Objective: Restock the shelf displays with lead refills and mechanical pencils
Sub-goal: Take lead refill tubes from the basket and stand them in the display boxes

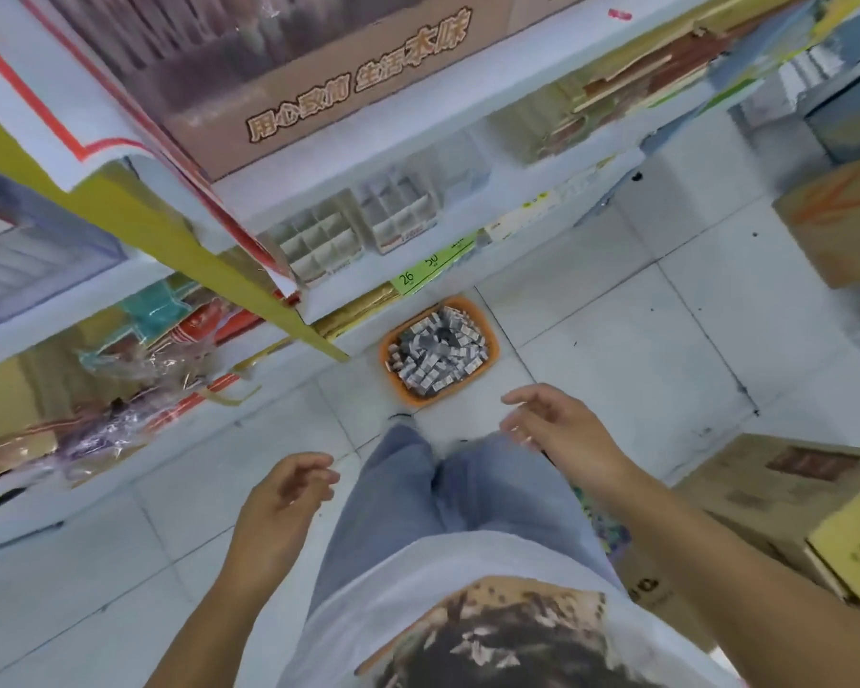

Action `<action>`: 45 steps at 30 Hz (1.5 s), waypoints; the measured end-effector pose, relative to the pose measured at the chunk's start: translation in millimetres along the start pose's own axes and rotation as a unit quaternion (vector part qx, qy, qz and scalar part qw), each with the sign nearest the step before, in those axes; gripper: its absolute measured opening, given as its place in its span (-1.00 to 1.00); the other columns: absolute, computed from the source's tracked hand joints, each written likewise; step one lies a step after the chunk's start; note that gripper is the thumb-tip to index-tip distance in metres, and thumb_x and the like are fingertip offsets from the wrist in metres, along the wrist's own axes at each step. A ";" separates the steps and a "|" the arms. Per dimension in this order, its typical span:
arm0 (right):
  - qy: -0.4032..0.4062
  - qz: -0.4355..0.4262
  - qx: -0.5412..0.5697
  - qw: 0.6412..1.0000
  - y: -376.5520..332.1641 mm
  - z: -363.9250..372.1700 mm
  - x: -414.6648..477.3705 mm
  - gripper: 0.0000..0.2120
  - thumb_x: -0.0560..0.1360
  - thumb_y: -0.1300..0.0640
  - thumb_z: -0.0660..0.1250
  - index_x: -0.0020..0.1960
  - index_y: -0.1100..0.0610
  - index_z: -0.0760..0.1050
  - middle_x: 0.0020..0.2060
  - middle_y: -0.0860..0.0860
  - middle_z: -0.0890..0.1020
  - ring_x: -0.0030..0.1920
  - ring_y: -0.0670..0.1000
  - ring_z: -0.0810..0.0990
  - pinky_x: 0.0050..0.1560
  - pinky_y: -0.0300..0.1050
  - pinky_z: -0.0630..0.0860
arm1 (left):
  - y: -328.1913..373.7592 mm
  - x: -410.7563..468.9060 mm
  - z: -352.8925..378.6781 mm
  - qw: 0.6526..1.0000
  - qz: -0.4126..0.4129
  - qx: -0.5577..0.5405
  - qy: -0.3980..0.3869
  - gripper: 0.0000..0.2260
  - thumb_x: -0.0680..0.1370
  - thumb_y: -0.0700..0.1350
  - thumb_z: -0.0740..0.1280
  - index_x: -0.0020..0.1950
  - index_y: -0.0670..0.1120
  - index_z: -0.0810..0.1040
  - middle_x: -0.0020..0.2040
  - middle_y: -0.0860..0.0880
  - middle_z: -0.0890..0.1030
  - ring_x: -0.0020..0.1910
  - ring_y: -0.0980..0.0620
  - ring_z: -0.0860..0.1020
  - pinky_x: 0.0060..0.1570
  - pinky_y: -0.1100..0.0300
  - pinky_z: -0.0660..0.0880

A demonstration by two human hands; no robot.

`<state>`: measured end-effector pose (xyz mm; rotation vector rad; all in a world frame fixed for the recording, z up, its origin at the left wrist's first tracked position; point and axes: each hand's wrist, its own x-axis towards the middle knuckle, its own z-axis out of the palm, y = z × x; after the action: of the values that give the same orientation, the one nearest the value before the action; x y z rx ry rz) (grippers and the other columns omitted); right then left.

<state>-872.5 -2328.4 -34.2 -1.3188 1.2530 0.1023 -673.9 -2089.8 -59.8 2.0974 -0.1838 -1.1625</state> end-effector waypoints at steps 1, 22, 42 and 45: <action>-0.005 -0.002 -0.001 1.000 -2.8 0.5 7.6 -0.80 0.53 0.30 0.27 0.06 0.08 0.57 -0.18 0.04 0.68 -0.30 -0.18 0.59 -0.18 -0.32 0.49 | 2.6 4.6 4.8 1.000 0.001 -0.004 0.001 -0.83 0.63 -0.19 0.29 0.03 0.06 0.62 -0.12 0.13 0.72 -0.14 0.12 0.68 0.04 0.11 0.57; -0.208 0.024 -0.348 0.914 64.2 -86.8 349.6 -0.80 0.52 0.17 0.29 0.13 0.03 0.53 -0.07 -0.06 0.59 -0.14 -0.06 0.57 -0.07 -0.15 0.50 | -21.5 231.6 257.8 0.977 -0.155 -0.143 -0.004 -0.89 0.61 -0.20 0.34 0.12 -0.09 0.59 0.00 -0.07 0.64 -0.16 0.06 0.57 -0.29 0.36 0.44; -0.086 -0.213 -0.426 0.875 356.4 39.7 670.6 -0.34 0.42 0.22 0.49 0.45 0.10 0.31 0.35 0.08 0.47 0.30 0.09 0.46 0.35 0.02 0.40 | -313.1 551.0 404.8 0.974 0.096 0.174 0.111 -0.37 0.40 0.02 0.58 0.42 0.00 0.46 0.26 0.00 0.36 0.20 0.11 0.25 0.27 0.26 0.19; -0.065 -0.250 -0.430 0.865 362.9 40.5 675.4 -0.36 0.41 0.20 0.50 0.43 0.12 0.33 0.32 0.08 0.51 0.27 0.08 0.50 0.33 0.00 0.42 | -323.8 551.9 403.8 0.959 0.107 0.215 0.147 -0.33 0.38 0.02 0.59 0.45 -0.03 0.45 0.38 -0.07 0.40 0.35 -0.08 0.32 0.37 0.17 0.17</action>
<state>-819.0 -2557.1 -765.2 -2.3305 0.7022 0.4085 -736.7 -2307.0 -781.9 2.5234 -0.5491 -0.7120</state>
